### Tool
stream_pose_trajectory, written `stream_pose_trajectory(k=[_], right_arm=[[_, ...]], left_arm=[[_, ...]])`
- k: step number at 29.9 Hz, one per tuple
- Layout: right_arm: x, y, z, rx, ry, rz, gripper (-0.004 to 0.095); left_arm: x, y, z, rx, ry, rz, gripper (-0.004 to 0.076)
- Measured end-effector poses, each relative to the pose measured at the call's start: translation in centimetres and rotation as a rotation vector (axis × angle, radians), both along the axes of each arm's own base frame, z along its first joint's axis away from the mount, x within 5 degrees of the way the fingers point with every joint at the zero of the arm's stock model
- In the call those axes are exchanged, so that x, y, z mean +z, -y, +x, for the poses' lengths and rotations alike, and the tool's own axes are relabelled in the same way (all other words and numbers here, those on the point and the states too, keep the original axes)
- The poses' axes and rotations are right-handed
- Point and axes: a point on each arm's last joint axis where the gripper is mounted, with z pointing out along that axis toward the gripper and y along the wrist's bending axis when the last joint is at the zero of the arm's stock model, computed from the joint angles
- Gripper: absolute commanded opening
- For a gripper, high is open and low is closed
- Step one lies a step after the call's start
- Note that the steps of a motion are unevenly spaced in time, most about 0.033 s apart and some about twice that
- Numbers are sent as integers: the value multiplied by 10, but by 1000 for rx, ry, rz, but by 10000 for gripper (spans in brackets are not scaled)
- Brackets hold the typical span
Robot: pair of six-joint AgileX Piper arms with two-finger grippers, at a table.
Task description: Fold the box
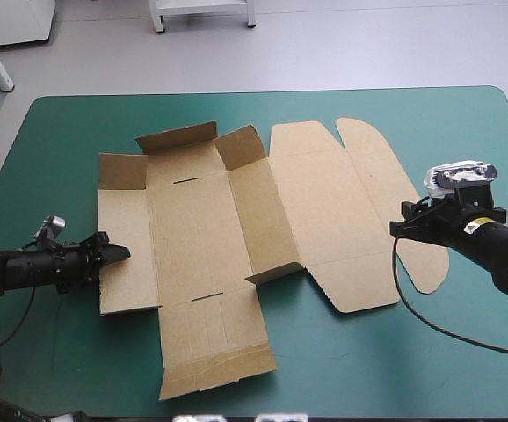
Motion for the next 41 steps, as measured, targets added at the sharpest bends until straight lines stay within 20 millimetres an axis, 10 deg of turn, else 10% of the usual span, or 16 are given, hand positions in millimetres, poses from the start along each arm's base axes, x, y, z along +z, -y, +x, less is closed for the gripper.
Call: stream_pose_trajectory(k=[5,12,29,41], right_arm=[[0,0,0,0,-1,0,490],[0,0,0,1,-4,0,486],[-1,0,0,3,-8,0,486],[-1,0,0,3,-8,0,486]], left_arm=[[0,21,5,-89,11,2,315],[-3,26,7,-121,21,39,-10],[34,28,41,-415,262,233,-8],[98,84,110,-1002,541,695,-8]])
